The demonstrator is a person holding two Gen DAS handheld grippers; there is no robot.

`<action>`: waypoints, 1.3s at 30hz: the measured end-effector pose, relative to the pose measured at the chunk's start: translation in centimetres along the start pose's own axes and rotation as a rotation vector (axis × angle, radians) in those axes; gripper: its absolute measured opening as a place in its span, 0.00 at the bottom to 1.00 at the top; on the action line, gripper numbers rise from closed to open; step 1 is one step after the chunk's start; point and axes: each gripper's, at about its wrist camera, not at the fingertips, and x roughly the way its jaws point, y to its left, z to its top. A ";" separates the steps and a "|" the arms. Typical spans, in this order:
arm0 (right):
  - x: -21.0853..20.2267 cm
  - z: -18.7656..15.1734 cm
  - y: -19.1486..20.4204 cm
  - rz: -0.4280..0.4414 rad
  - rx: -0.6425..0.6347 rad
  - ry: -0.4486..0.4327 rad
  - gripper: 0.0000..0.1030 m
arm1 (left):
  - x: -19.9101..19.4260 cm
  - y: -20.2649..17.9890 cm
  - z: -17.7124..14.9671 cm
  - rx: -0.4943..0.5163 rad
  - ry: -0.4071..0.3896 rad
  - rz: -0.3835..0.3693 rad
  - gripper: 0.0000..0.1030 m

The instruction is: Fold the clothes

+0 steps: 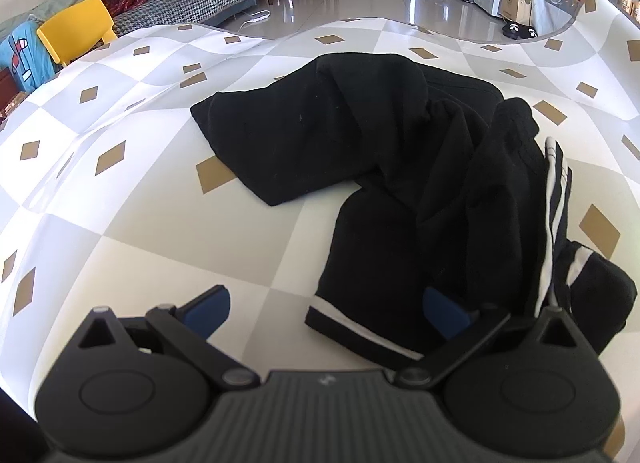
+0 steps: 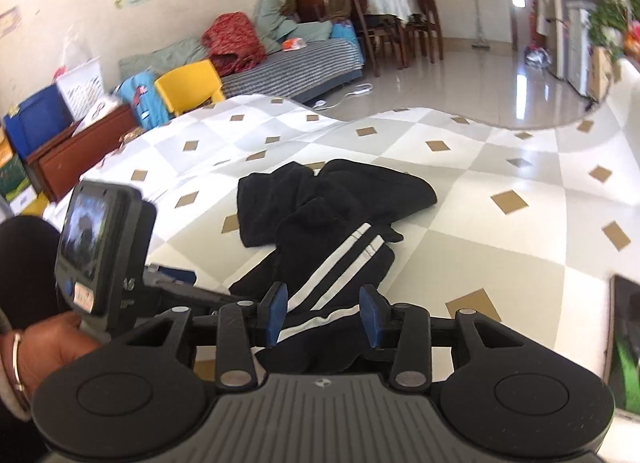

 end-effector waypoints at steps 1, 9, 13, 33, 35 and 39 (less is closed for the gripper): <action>0.3 0.2 -0.5 -0.011 0.052 0.003 0.40 | 0.0 0.0 -0.1 0.001 0.002 0.000 1.00; 2.9 1.0 -2.3 0.005 0.271 0.027 0.47 | 0.3 0.0 -0.4 0.004 0.016 -0.010 1.00; 4.0 0.8 -1.8 -0.044 0.256 0.035 0.48 | 0.5 0.2 -0.5 -0.007 0.028 -0.020 1.00; 7.6 0.8 -0.5 -0.056 0.280 0.035 0.37 | 0.6 0.9 -1.0 -0.016 0.036 -0.051 1.00; 7.4 0.9 0.1 -0.079 0.233 0.030 0.22 | 0.3 0.9 -1.0 -0.014 0.032 -0.041 1.00; 6.5 1.1 0.7 -0.096 0.182 -0.003 0.14 | -0.7 1.5 -0.8 -0.033 -0.005 -0.025 1.00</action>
